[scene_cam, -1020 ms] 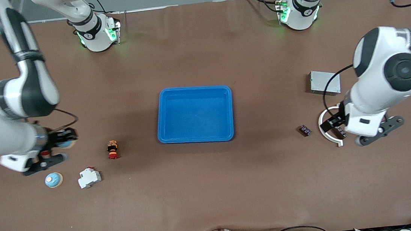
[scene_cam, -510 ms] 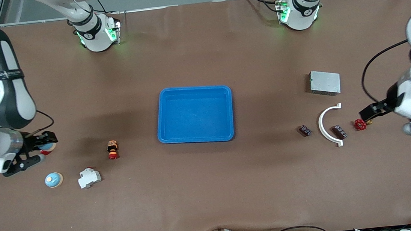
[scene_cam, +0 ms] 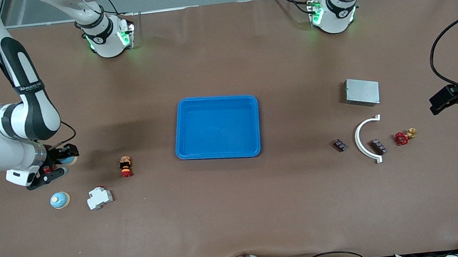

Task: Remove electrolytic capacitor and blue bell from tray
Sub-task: 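Lower the button beside the first with the right gripper while the left gripper withdraws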

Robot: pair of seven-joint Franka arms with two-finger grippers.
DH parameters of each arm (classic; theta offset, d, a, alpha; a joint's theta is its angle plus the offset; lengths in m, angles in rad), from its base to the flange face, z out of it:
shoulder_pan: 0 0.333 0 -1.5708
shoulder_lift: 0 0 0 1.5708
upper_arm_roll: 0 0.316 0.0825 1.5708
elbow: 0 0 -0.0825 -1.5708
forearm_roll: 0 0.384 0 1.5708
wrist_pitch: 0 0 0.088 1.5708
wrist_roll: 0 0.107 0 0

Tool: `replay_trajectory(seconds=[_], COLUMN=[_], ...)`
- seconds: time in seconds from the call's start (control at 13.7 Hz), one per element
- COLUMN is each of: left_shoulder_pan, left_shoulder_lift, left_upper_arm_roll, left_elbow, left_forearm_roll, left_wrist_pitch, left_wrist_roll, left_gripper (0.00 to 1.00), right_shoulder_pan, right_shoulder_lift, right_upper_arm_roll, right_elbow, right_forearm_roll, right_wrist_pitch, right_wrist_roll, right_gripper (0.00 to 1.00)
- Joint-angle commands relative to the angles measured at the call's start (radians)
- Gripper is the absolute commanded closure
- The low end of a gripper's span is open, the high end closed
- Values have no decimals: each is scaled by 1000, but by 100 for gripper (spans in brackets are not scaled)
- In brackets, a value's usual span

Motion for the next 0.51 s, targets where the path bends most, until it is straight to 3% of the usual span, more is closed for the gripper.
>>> replay_trajectory(seconds=[0.0, 0.15, 0.44], left_shoulder_pan=[23, 7, -249], left_shoulder_lift=[-42, -112, -171], left_upper_arm_roll=[1, 28, 344], left_elbow=[-14, -55, -66], left_forearm_roll=[-39, -95, -180], left_wrist_pitch=[-44, -47, -132], left_wrist_roll=[37, 44, 133], left_gripper=[0, 0, 0], right_shoulder_pan=[-4, 8, 37], right_shoulder_lift=[22, 24, 36], right_upper_arm_roll=[8, 11, 11], right_elbow=[-34, -67, -101], right_forearm_roll=[1, 2, 1], right_wrist_pitch=[84, 133, 187], right_wrist_roll=[16, 61, 112], right_gripper=[69, 69, 69])
